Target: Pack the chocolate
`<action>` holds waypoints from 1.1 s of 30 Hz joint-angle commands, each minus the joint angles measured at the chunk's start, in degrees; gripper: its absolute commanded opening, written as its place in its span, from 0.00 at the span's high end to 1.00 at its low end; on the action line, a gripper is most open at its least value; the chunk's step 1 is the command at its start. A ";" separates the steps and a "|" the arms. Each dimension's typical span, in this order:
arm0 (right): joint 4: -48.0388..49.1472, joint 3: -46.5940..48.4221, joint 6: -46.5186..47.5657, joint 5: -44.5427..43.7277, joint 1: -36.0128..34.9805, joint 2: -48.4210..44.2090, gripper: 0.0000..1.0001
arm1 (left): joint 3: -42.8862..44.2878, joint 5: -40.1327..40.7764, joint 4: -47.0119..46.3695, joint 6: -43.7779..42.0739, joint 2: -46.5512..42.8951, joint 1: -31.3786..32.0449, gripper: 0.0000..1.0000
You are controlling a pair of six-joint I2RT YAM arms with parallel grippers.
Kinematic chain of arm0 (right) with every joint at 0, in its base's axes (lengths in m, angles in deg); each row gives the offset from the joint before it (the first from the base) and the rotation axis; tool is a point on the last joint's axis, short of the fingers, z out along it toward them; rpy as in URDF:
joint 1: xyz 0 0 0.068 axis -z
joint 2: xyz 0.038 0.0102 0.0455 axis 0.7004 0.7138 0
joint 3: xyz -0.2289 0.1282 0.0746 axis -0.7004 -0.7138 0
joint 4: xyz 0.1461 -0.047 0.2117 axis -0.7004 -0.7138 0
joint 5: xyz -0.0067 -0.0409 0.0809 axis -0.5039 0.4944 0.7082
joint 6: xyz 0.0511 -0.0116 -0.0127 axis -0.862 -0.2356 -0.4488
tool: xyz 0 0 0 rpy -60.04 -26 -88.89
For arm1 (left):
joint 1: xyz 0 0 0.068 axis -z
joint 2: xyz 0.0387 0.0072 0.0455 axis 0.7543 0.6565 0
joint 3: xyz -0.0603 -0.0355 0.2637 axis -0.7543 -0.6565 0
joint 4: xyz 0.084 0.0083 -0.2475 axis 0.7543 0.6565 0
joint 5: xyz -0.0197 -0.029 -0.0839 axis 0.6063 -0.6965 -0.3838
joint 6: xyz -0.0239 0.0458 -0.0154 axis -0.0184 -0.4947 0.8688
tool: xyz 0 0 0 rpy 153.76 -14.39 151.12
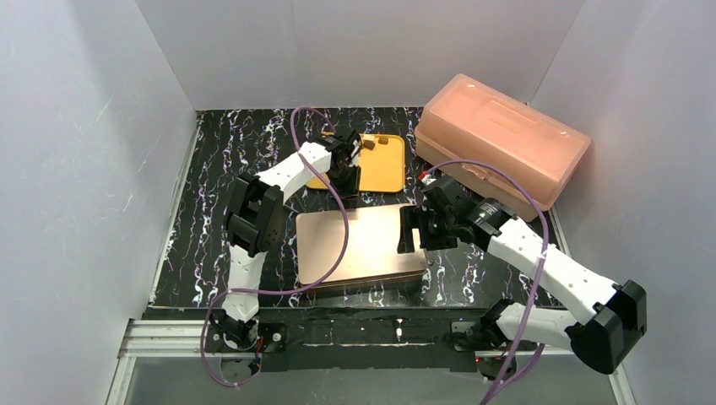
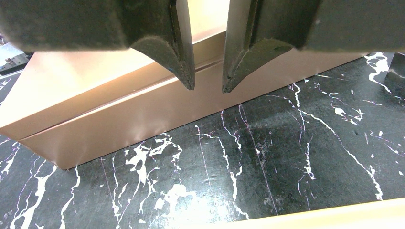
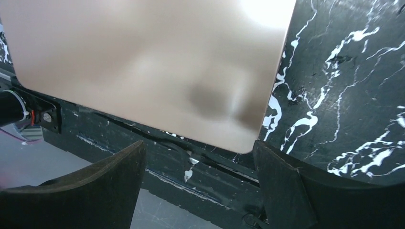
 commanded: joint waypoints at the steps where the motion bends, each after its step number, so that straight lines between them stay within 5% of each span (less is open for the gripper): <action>1: 3.55 -4.35 -1.92 8.88 3.52 2.02 0.11 | 0.14 -1.80 2.57 -0.56 -1.67 0.29 0.74; 22: 6.89 -21.46 -8.89 2.58 6.59 -0.98 0.36 | -1.19 -1.13 1.85 -1.78 -2.11 0.28 0.74; 33: 7.39 -20.26 -11.57 0.46 6.56 -1.94 0.27 | -2.46 -0.55 1.41 -1.70 -1.94 0.37 0.74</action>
